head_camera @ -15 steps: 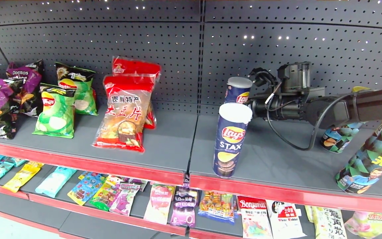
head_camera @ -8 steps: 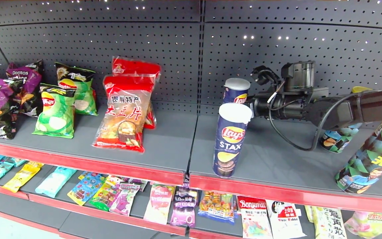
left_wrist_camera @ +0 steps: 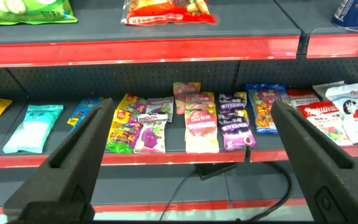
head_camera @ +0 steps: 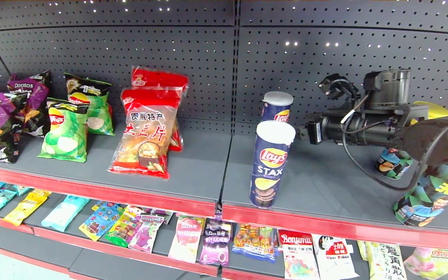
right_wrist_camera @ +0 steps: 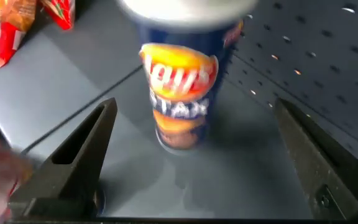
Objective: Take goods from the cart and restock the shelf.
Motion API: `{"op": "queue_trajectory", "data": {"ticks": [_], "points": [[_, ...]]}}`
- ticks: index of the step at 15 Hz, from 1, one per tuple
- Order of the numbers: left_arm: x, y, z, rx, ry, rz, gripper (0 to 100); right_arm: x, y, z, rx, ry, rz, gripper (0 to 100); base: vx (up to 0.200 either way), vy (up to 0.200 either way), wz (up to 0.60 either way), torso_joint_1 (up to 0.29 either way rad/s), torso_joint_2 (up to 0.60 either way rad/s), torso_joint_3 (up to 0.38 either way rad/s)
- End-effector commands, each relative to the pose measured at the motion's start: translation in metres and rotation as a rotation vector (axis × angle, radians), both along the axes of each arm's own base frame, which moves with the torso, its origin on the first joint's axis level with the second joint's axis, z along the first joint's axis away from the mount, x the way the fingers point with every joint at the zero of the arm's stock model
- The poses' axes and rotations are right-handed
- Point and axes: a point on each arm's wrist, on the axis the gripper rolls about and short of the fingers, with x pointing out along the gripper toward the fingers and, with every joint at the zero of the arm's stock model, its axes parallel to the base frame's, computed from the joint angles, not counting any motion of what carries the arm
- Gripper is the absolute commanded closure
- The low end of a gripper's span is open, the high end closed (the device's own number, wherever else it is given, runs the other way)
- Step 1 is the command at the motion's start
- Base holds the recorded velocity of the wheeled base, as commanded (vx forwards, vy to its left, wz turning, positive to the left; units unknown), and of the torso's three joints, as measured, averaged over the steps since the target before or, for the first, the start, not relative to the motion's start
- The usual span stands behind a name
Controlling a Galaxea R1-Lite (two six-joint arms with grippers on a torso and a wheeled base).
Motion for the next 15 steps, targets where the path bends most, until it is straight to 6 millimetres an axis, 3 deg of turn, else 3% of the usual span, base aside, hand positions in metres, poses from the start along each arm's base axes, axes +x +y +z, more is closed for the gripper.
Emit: {"op": "queue_trajectory", "data": {"ticks": [1,5,9,10,11,15], "points": [[0.000,0.000,0.000,0.000,0.000,0.000,0,-0.027,-0.010,0.018,0.008,-0.037,-0.014,0,0.000,0.000,0.00,0.000,0.00,0.000],[0.000,0.000,0.000,0.000,0.001,0.000,0,-0.043,-0.030,0.036,0.011,-0.087,-0.091,0,0.000,0.000,0.00,0.000,0.00,0.000],[0.000,0.000,0.000,0.000,0.001,0.000,0,-0.088,-0.036,0.052,-0.003,-0.148,-0.191,0,0.000,0.000,0.00,0.000,0.00,0.000],[0.000,0.000,0.000,0.000,0.001,0.000,0,-0.088,-0.036,0.052,-0.003,-0.148,-0.191,0,0.000,0.000,0.00,0.000,0.00,0.000],[0.000,0.000,0.000,0.000,0.001,0.000,0,-0.121,-0.044,0.053,0.002,-0.165,-0.195,0,0.000,0.000,0.00,0.000,0.00,0.000],[0.000,0.000,0.000,0.000,0.001,0.000,0,-0.203,-0.065,0.062,0.006,-0.147,-0.188,0,0.000,0.000,0.00,0.000,0.00,0.000]]}}
